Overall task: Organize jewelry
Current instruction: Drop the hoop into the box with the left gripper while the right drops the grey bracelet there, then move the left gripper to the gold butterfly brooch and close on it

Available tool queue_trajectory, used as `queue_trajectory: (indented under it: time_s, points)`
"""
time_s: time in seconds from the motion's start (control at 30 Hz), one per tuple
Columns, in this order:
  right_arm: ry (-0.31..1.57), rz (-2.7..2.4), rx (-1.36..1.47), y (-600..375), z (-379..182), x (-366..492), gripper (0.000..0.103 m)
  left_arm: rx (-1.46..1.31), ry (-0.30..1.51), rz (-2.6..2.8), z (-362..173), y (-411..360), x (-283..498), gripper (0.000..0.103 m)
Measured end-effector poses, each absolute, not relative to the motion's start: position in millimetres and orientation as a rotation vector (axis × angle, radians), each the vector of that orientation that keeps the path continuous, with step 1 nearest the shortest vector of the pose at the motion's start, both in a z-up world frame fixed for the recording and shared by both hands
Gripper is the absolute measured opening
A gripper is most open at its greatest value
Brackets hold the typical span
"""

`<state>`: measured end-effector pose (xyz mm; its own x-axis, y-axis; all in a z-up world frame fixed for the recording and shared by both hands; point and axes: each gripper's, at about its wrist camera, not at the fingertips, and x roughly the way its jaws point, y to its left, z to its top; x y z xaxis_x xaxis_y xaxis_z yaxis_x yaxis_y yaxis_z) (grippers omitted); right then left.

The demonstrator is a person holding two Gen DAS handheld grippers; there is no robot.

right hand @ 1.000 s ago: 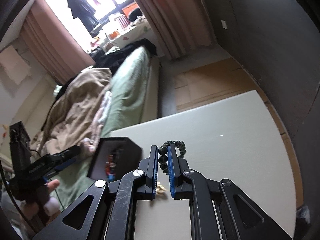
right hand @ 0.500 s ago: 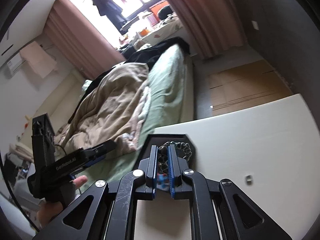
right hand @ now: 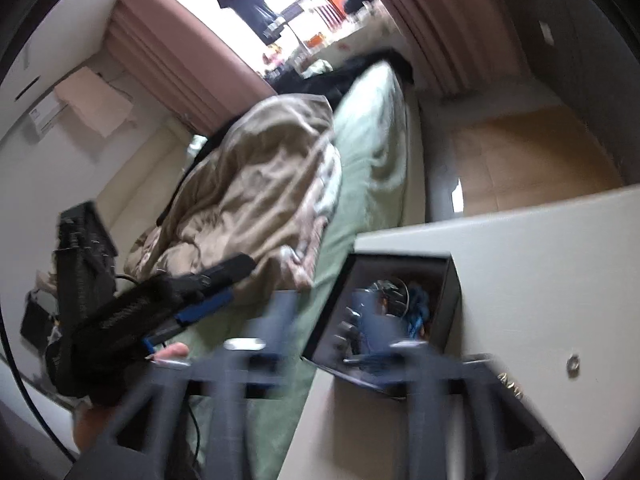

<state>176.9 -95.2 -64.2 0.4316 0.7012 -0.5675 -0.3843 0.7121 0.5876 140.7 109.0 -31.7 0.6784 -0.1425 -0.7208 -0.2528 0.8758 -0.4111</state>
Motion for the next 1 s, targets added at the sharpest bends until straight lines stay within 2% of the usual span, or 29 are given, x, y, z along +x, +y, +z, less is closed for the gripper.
queue_trajectory:
  time_s: [0.43,0.57,0.67,0.77,1.0]
  points:
    - [0.885,0.571,0.452,-164,-55,178,0.063,-0.45,0.824,0.02,-29,80,138,0.08]
    - [0.888,0.532,0.459,-184,-55,175,0.08,-0.412,0.824,-0.023,-28,60,138,0.08]
    - [0.905,0.493,0.452,-198,-57,173,0.083,-0.381,0.819,-0.049,-27,45,136,0.08]
    - [0.92,0.463,0.441,-210,-59,171,0.091,-0.361,0.815,-0.084,-26,30,134,0.08]
    - [0.938,0.383,0.397,-236,-60,163,0.092,-0.293,0.851,-0.148,-34,-10,134,0.08]
